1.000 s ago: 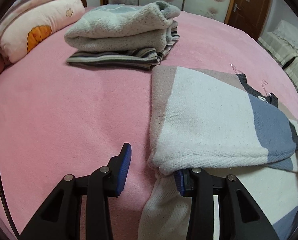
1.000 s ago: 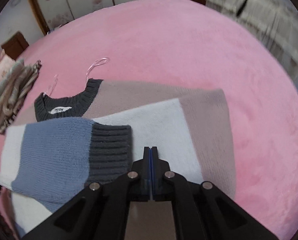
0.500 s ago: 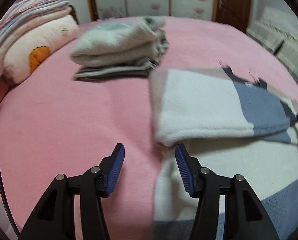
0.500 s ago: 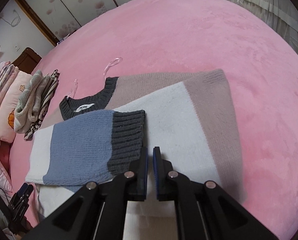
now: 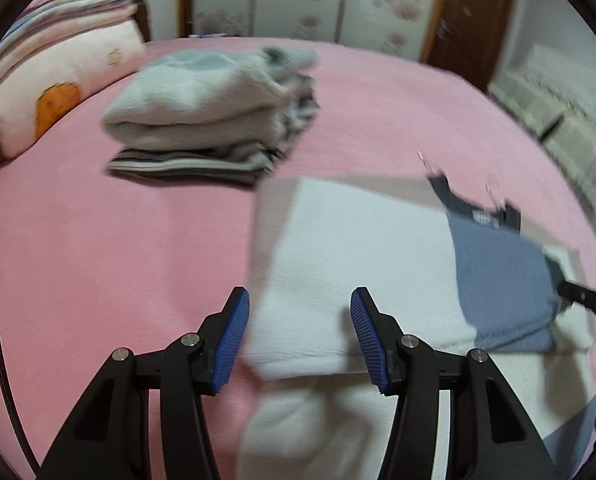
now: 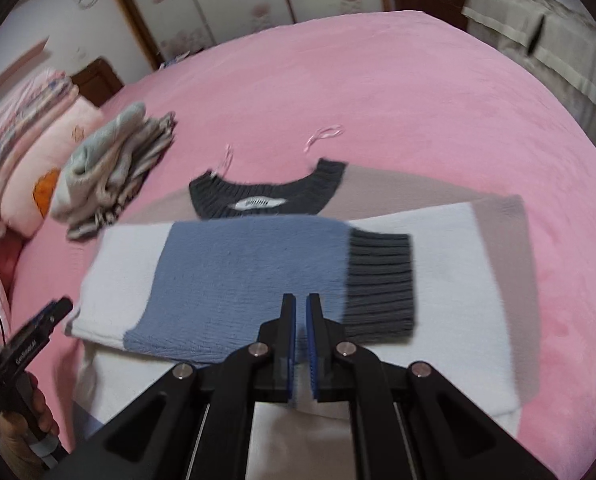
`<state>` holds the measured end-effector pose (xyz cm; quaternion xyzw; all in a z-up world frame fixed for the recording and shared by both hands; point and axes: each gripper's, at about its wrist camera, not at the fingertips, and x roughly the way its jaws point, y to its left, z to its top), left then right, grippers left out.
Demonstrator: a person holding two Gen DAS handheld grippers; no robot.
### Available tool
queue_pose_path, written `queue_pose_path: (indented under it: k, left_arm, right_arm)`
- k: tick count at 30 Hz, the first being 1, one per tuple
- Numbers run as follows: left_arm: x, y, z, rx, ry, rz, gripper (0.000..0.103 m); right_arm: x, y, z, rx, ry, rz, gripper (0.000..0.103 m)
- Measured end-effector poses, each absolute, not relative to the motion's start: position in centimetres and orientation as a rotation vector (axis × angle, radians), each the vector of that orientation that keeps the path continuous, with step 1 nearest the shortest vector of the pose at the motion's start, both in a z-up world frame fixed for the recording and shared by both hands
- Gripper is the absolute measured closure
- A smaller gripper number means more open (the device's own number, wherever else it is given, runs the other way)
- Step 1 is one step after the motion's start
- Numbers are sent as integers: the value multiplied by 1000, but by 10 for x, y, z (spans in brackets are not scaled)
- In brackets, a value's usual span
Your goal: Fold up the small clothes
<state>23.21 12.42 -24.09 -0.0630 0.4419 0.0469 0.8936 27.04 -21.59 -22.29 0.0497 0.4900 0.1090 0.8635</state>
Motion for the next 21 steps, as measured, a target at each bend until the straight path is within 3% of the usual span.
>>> queue_pose_path:
  k: [6, 8, 9, 13, 18, 21]
  left_arm:
    - [238, 111, -270, -13, 973, 129, 47]
    - [237, 112, -273, 11, 970, 168, 26]
    - [238, 115, -276, -1, 973, 181, 24]
    - [236, 129, -277, -114, 989, 162, 22]
    - [224, 124, -257, -63, 957, 162, 22]
    - [208, 116, -236, -34, 939, 153, 7]
  right_arm:
    - [274, -238, -253, 117, 1077, 188, 103]
    - [273, -243, -253, 135, 1075, 192, 103]
    - [272, -244, -253, 139, 1075, 193, 103]
    - [268, -243, -249, 135, 1075, 192, 103]
    - [252, -245, -227, 150, 1046, 220, 100]
    - [236, -253, -212, 151, 1022, 219, 100]
